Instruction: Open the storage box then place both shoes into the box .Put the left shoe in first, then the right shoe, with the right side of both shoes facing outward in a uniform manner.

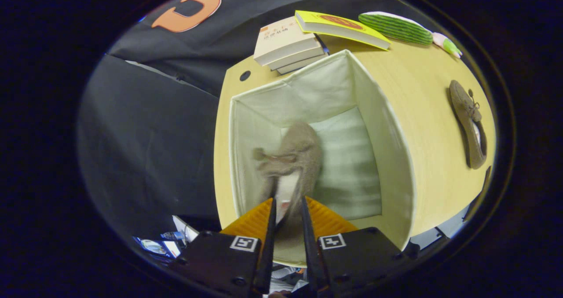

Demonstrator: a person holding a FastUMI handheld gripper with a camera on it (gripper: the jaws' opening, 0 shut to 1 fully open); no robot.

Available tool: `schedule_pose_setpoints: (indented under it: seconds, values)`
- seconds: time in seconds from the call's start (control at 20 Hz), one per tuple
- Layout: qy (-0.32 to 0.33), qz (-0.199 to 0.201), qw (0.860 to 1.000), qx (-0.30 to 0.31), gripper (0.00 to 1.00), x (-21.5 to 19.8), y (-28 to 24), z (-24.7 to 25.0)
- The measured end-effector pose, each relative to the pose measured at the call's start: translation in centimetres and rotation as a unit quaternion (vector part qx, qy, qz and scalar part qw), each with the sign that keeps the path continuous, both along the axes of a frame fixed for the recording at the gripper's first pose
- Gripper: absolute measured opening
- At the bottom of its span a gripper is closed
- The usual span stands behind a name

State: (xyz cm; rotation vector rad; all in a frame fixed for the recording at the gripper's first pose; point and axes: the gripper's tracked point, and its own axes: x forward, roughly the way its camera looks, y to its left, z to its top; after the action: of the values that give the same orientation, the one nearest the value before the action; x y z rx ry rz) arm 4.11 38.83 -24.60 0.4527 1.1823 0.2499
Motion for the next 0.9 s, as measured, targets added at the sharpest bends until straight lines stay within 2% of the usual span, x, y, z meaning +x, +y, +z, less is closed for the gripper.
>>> schedule_pose_setpoints:
  seconds: [0.05,0.1,0.3,0.35,0.6,0.9]
  values:
    - [-0.004,0.004,1.000,0.003,0.41,0.1,0.1,0.4]
    - [-0.011,0.007,1.000,0.003,0.54,-0.1,0.2,0.6]
    - [-0.058,0.017,0.998,-0.016,0.85,-0.6,-1.2,2.8]
    - [-0.070,0.017,0.997,-0.020,0.87,-0.8,-1.9,3.5]
    - [-0.136,-0.003,0.989,-0.060,0.90,-1.3,-7.1,7.1]
    - [-0.216,-0.020,0.965,-0.147,0.91,-1.9,-18.9,11.1]
